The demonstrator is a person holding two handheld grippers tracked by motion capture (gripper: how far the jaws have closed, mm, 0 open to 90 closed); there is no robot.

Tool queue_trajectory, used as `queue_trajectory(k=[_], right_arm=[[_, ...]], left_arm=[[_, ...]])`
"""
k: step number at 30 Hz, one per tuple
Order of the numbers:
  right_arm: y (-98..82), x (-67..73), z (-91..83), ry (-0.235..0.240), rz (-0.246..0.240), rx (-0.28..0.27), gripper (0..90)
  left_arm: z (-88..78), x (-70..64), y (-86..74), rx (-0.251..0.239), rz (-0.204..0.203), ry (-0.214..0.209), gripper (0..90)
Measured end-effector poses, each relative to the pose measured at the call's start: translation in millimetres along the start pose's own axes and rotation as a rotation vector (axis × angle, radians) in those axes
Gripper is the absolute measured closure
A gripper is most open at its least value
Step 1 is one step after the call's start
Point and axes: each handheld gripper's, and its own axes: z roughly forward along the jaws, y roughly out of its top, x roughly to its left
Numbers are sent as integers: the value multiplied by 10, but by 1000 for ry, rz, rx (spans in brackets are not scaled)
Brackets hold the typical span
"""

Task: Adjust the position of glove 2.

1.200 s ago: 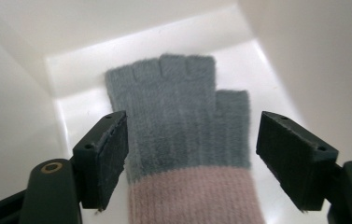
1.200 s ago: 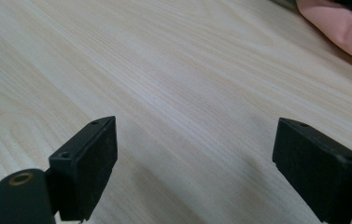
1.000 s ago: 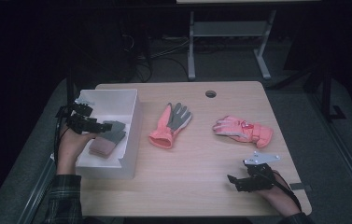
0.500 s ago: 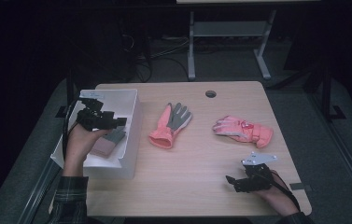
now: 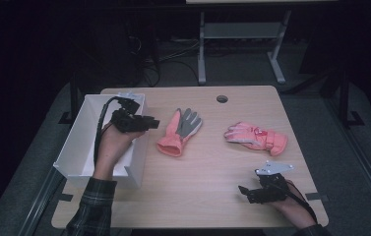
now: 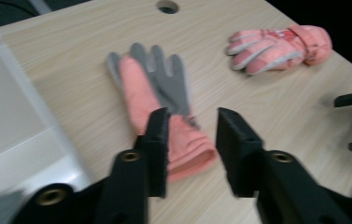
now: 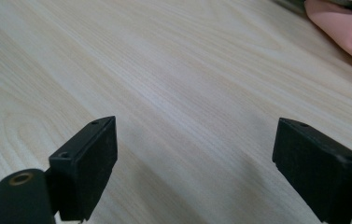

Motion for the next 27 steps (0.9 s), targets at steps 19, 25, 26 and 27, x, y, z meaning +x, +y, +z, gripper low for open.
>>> queue_trajectory(k=[19, 25, 26, 27], right_arm=[[8, 8, -5, 17, -1, -11, 138], [13, 17, -4, 22, 0, -11, 138], [13, 16, -4, 23, -1, -10, 138], [12, 16, -4, 23, -1, -11, 138]], left_arm=[[931, -292, 222, 75, 76, 85, 897], [1234, -172, 159, 109, 55, 107, 898], [1276, -138, 141, 109, 60, 111, 898], [1317, -108, 120, 105, 49, 109, 898]])
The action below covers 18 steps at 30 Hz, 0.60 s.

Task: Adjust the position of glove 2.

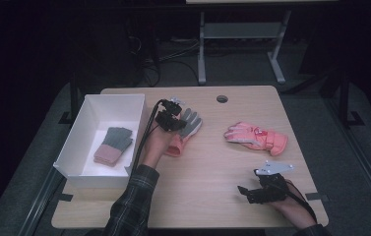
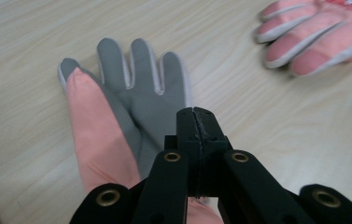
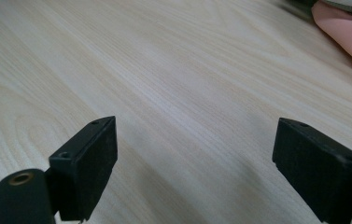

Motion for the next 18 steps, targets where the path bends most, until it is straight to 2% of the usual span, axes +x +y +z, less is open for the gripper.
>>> queue_trajectory(k=[2, 8, 14, 18], right_arm=[[-2, -4, 0, 1, -1, -3, 138], [-2, -4, -5, 2, -3, -2, 138], [-2, -7, -6, 2, -3, -2, 138], [-1, -7, -6, 1, -3, -1, 138]], left_arm=[[62, 38, -25, 22, 0, 21, 898], [263, 98, -130, 55, -28, 31, 898], [325, 121, -183, 59, -59, 3, 898], [317, 109, -193, 69, -51, -19, 899]])
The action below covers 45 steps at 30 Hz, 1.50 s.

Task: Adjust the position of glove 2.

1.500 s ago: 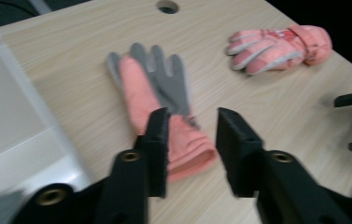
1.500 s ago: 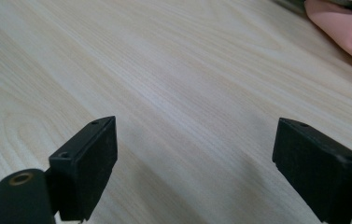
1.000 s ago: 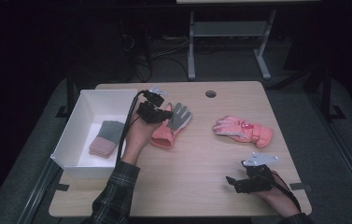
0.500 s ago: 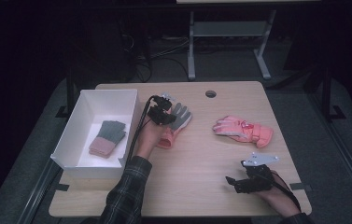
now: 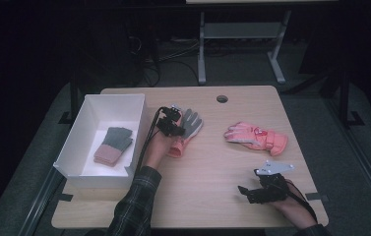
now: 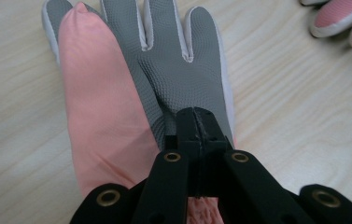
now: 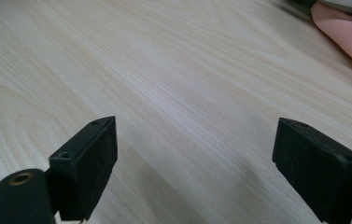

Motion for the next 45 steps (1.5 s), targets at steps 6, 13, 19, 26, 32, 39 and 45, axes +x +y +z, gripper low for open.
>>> queue_trajectory(k=[6, 13, 19, 26, 32, 39, 45], right_arm=[[-1, 0, 0, -1, -1, 0, 138], [1, 5, 3, -1, -1, 1, 139], [0, 3, 5, -2, -2, 2, 138], [-1, 5, 0, -2, -3, 3, 139], [-1, 3, 3, -4, -1, 2, 138], [-3, 0, -4, -4, -5, 2, 139], [-1, 0, 1, -7, -6, 6, 139]], left_arm=[[-28, -64, -35, 14, 23, -56, 899], [-48, -178, -96, 18, 42, -123, 899], [-50, -336, -122, 32, 71, -175, 899], [-37, -571, -157, 44, 122, -229, 899], [-50, -765, -220, 62, 174, -272, 899], [-82, -922, -276, 82, 208, -306, 899], [-132, -1018, -285, 88, 239, -329, 899]])
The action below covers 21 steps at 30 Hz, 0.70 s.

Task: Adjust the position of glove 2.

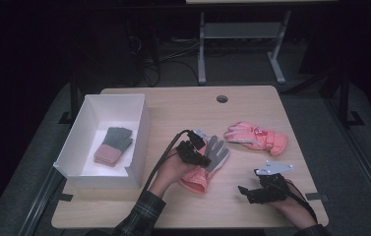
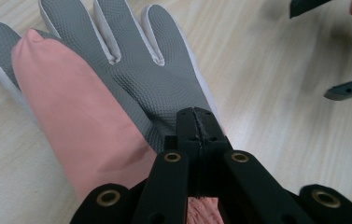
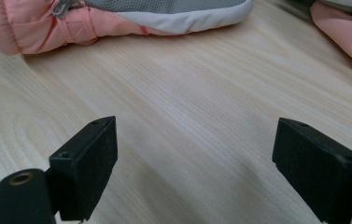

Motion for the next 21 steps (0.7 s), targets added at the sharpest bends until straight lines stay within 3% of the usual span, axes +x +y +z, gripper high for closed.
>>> queue_trajectory(k=[3, 5, 11, 16, 20, 21], right_arm=[[-5, 0, -6, 1, -1, -1, 139], [-4, -3, -6, 1, 3, -3, 139], [-4, -6, 1, -1, 2, -3, 139], [-12, -8, -7, -6, 5, 2, 139], [-11, -11, -7, -9, 5, 0, 139], [-10, -10, -5, -10, 5, 2, 139]], left_arm=[[-96, 10, 24, -13, 7, 9, 898], [-221, 41, 22, -35, -12, 8, 898], [-396, 105, -104, -28, -24, 66, 898], [-438, 66, -284, -35, -35, 126, 898], [-405, 97, -393, -16, -52, 141, 898], [-398, 120, -419, 10, -34, 137, 898]])
